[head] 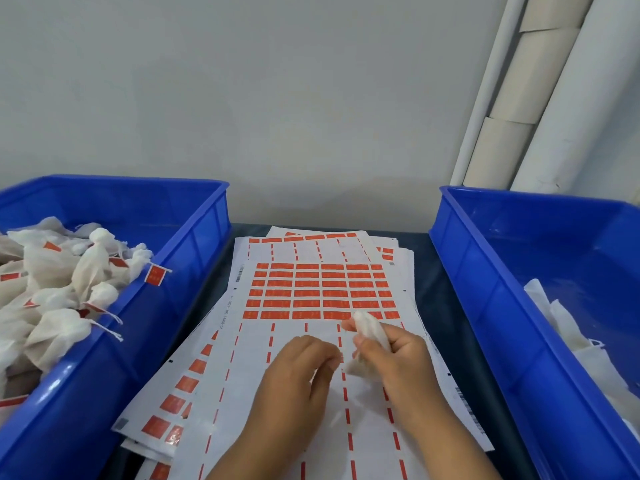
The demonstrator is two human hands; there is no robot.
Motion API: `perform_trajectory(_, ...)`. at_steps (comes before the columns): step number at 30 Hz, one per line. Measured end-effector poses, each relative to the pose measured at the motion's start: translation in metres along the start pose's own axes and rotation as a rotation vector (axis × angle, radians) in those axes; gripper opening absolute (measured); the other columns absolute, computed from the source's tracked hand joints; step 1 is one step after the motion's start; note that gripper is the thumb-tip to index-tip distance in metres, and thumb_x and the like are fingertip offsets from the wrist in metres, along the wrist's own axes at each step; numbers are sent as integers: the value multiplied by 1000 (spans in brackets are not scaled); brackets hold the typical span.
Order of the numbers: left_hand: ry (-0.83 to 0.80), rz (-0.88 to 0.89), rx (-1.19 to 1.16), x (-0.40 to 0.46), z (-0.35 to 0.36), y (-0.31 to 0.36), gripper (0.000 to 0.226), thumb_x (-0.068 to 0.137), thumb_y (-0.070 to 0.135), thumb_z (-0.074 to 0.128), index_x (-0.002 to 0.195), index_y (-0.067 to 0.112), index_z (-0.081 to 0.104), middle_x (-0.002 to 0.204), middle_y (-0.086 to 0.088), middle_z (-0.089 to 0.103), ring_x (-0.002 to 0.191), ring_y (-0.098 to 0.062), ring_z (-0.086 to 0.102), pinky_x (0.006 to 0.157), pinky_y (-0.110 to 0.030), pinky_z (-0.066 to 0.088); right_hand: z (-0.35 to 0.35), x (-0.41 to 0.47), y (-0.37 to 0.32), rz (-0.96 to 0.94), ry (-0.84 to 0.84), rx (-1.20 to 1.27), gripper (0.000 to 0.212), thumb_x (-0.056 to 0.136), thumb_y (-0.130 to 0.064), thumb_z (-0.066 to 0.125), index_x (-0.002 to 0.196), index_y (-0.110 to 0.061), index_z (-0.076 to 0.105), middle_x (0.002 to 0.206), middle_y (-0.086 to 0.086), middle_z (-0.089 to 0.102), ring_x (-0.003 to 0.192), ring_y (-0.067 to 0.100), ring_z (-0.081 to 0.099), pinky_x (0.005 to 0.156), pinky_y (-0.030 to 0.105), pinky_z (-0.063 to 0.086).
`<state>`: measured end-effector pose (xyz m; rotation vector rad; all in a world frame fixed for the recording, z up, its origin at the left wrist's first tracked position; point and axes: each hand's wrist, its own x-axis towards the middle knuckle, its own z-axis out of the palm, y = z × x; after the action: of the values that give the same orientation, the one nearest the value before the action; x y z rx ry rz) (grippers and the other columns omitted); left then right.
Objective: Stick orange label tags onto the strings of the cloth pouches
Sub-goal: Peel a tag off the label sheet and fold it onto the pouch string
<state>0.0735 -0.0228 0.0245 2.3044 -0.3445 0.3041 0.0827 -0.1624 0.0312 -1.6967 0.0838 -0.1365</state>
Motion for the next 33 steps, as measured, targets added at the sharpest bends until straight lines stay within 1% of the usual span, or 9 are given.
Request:
perform_trajectory(6, 86, 98, 20, 0, 2, -2, 21, 86, 20, 60, 88, 39, 52, 95, 39, 32, 95, 16, 40, 77, 6, 29, 8, 0, 8, -151, -206, -369, 16, 89, -27, 62, 76, -35, 59, 77, -16, 62, 81, 0, 59, 64, 9, 47)
perform_trajectory(10, 166, 69, -123, 1, 2, -4, 26, 83, 12, 66, 81, 37, 60, 95, 33, 47, 100, 15, 44, 79, 3, 34, 13, -3, 11, -155, -314, -366, 6, 89, -20, 58, 92, -22, 64, 87, -3, 65, 86, 15, 61, 74, 24, 53)
perform_trajectory(13, 154, -3, -240, 1, 0, -2, 35, 84, 13, 64, 73, 45, 56, 84, 30, 59, 92, 9, 52, 74, -3, 42, 12, -4, 11, -175, -353, -328, 12, 92, -21, 55, 98, -22, 66, 88, -3, 67, 84, 13, 62, 73, 22, 53)
perform_trajectory(16, 168, -80, -299, 3, -1, -1, 32, 84, 16, 64, 72, 45, 57, 85, 33, 60, 86, 9, 56, 67, -3, 44, 13, -5, 11, -213, -319, -334, 12, 93, -22, 53, 90, -20, 65, 78, -3, 64, 74, 12, 60, 66, 22, 51)
perform_trajectory(20, 176, -176, -350, 2, 0, -1, 29, 83, 18, 66, 71, 44, 60, 79, 27, 64, 80, 6, 59, 63, -9, 48, 18, -7, 15, -264, -290, -369, 12, 85, -22, 64, 96, -24, 66, 85, -8, 66, 82, 9, 62, 73, 25, 56)
perform_trajectory(22, 185, -196, -354, 2, 0, -1, 29, 83, 19, 67, 70, 44, 60, 77, 25, 64, 80, 6, 59, 64, -11, 48, 18, -7, 15, -281, -258, -382, 9, 83, -24, 65, 91, -28, 63, 80, -12, 64, 78, 7, 61, 66, 25, 55)
perform_trajectory(26, 185, -265, -452, 2, -1, -1, 20, 83, 19, 65, 73, 37, 65, 77, 22, 66, 76, 0, 61, 61, -12, 48, 15, -7, 14, -278, -196, -363, 16, 82, -33, 60, 81, -37, 44, 74, -24, 58, 73, -6, 57, 57, 8, 44)
perform_trajectory(29, 170, -375, -586, 6, -5, -3, 15, 85, 21, 62, 74, 29, 67, 71, 17, 67, 68, -3, 62, 56, -9, 46, 15, -7, 16, -298, -169, -393, 25, 86, -26, 63, 84, -41, 43, 72, -16, 55, 74, -5, 57, 59, 7, 43)
perform_trajectory(33, 147, -427, -621, 8, -5, -4, 14, 87, 24, 60, 75, 28, 67, 69, 16, 67, 65, -1, 61, 52, -7, 45, 16, -9, 14, -357, -135, -411, 40, 84, -27, 67, 90, -59, 43, 82, -32, 53, 85, -4, 58, 67, 1, 45)
